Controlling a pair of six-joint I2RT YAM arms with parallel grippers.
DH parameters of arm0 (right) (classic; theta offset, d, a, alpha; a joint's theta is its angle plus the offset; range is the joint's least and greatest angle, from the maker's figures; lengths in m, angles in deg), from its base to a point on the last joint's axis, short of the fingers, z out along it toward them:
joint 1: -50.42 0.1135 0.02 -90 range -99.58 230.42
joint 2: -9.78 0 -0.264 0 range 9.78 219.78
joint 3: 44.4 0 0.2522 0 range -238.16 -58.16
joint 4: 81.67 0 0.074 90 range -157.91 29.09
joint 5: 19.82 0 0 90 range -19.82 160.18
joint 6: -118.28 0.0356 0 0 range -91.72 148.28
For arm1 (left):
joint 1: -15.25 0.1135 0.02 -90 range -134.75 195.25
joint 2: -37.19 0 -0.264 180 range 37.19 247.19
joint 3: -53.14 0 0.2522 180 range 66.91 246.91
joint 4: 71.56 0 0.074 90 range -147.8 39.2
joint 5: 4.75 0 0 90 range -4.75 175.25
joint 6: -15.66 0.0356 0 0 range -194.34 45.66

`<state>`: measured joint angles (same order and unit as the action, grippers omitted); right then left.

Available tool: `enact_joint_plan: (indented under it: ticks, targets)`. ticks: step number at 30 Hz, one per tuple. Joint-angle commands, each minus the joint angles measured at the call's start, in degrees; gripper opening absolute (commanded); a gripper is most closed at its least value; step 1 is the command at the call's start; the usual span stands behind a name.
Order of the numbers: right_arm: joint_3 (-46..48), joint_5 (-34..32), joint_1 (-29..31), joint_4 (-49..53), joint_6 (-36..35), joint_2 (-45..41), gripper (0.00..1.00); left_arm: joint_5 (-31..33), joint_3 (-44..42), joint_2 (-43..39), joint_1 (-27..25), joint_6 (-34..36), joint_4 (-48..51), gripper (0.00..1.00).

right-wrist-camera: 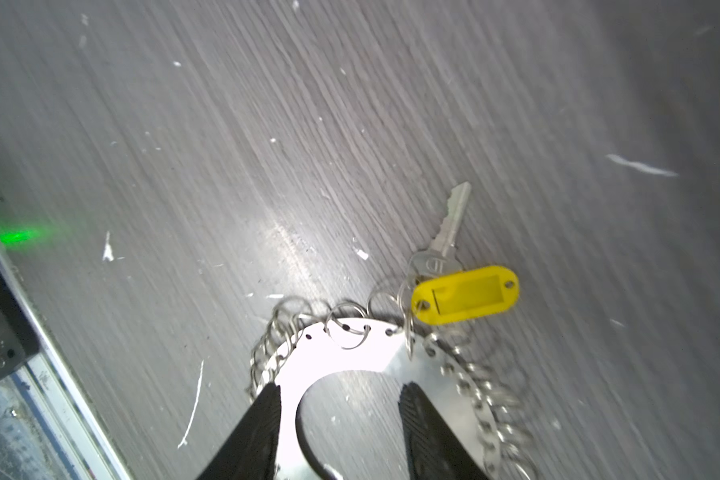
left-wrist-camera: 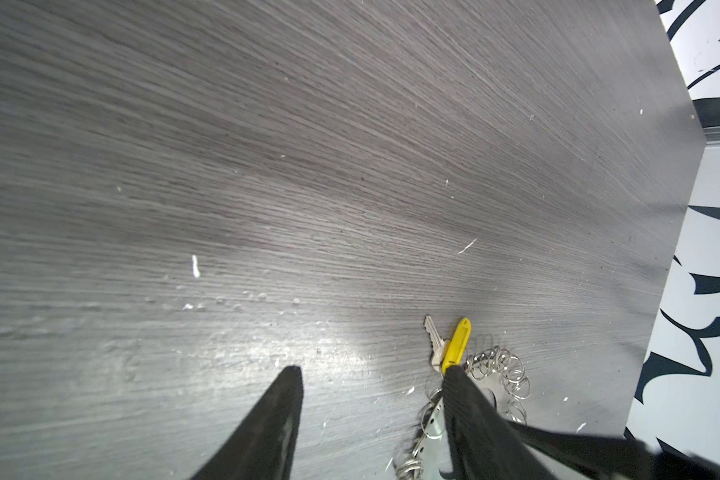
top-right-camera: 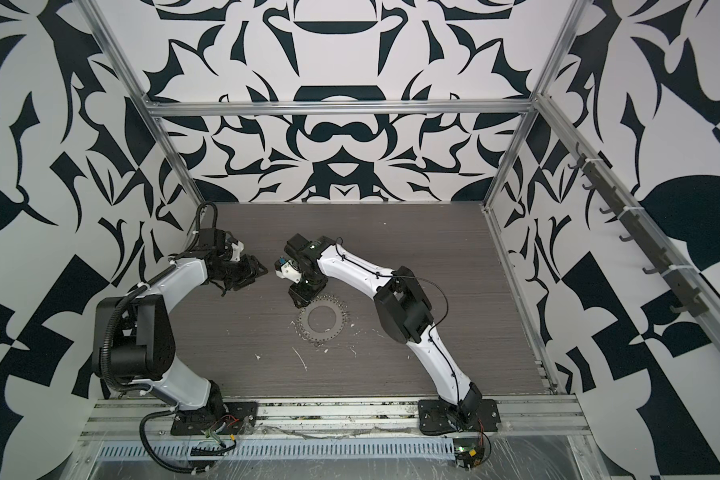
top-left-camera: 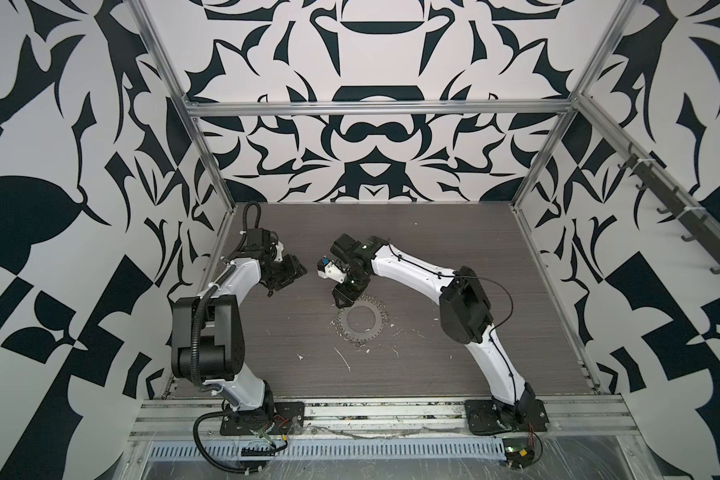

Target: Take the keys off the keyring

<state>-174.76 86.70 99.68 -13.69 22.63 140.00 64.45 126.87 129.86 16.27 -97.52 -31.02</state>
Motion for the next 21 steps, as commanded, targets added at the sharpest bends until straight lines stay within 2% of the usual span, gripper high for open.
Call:
enact_joint_plan:
  ticks: [1, 7, 12, 21]
  targets:
    - [2.1, -5.1, -0.4, -3.5, 2.0, -4.6, 0.50, -0.1, -1.1, -1.3, 0.3, -1.1, 1.7, 0.58]
    - [-2.6, -9.0, 0.1, -6.0, 9.8, -0.5, 0.44, -1.0, -1.4, -1.3, 0.4, -2.4, 0.6, 0.57]
    - [-3.2, -9.7, 0.9, -8.8, 9.6, 1.2, 0.39, -3.2, -3.3, -1.3, 2.1, -4.4, -1.4, 0.56]
    - [-7.6, -9.4, 2.0, -7.0, 8.2, 6.3, 0.32, -5.1, -5.5, -1.3, 4.6, -6.6, -4.0, 0.53]
